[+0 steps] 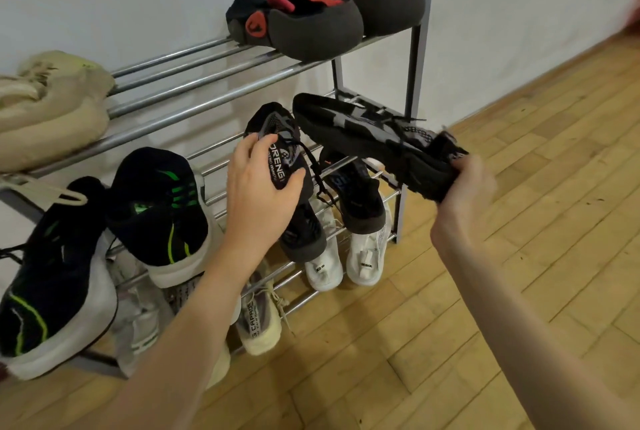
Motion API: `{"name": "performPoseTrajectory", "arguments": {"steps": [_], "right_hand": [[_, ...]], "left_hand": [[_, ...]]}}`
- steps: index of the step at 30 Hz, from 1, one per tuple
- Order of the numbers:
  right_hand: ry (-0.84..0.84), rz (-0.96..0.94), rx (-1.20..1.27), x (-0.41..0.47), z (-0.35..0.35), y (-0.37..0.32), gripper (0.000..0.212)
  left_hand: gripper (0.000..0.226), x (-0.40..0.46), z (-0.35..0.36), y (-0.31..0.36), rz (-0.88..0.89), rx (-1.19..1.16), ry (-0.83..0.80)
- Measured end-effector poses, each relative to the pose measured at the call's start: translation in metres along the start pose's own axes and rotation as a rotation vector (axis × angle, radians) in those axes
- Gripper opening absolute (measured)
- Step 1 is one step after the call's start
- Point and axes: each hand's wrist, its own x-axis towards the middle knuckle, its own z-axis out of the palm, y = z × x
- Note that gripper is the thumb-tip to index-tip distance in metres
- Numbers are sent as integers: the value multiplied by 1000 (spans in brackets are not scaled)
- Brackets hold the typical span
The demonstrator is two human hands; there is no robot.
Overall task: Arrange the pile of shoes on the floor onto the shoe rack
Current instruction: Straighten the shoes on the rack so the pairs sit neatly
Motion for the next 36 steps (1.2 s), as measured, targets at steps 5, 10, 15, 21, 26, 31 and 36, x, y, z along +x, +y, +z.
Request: {"name": "performPoseTrajectory", "arguments": {"steps": [5, 10, 15, 21, 26, 31, 36], "right_hand": [[-171, -147, -94, -4, 47, 17, 10], [-220, -207, -227, 14, 74, 15, 8], [-308, -169, -375, 31, 91, 13, 45], [-398, -262, -549, 41, 82, 15, 80], [-381, -455, -759, 47, 70, 24, 78], [-313, -477, -755, 56, 61, 25, 74], [-305, -553, -741, 56, 52, 30, 73]], "left_hand": [[59, 6, 13, -4, -48, 15, -108], [59, 10, 11, -8, -70, 3, -119], [60, 7, 15, -13, -58, -17, -112], [71, 4, 5, -15, -47, -62, -157], [91, 4, -2, -13, -108, -10, -213], [96, 7, -2, -23, -176, -157, -258], [100, 2, 6, -22, -166, -144, -181]]}}
